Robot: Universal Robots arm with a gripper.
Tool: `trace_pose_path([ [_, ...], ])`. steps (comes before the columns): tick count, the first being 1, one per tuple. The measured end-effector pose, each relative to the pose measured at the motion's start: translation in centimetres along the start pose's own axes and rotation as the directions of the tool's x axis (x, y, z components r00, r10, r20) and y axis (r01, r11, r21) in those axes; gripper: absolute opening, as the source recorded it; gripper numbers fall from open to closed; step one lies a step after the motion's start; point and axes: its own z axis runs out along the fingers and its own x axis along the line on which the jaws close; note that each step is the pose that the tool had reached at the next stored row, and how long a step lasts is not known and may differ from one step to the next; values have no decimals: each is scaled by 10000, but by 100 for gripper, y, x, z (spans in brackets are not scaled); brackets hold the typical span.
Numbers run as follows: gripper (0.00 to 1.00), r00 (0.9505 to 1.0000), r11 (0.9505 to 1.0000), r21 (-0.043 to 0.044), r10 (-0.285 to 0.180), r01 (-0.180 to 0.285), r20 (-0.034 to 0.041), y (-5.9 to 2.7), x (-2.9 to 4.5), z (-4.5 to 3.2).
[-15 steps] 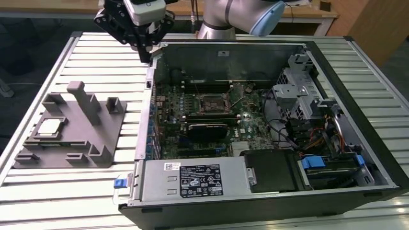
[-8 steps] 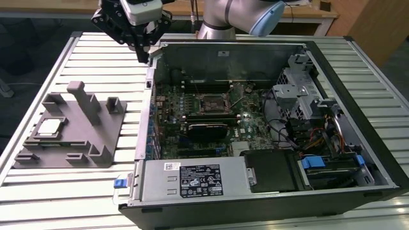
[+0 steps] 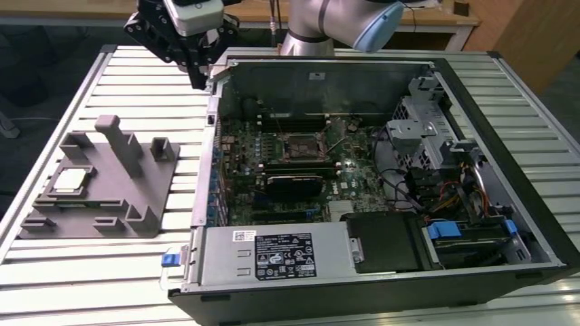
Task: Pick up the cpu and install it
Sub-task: 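Reach for the cpu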
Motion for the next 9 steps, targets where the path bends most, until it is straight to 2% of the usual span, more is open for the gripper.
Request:
trace_pose_path([
  [9, 11, 10000, 10000, -1, 1, -1, 0, -4, 60, -1],
])
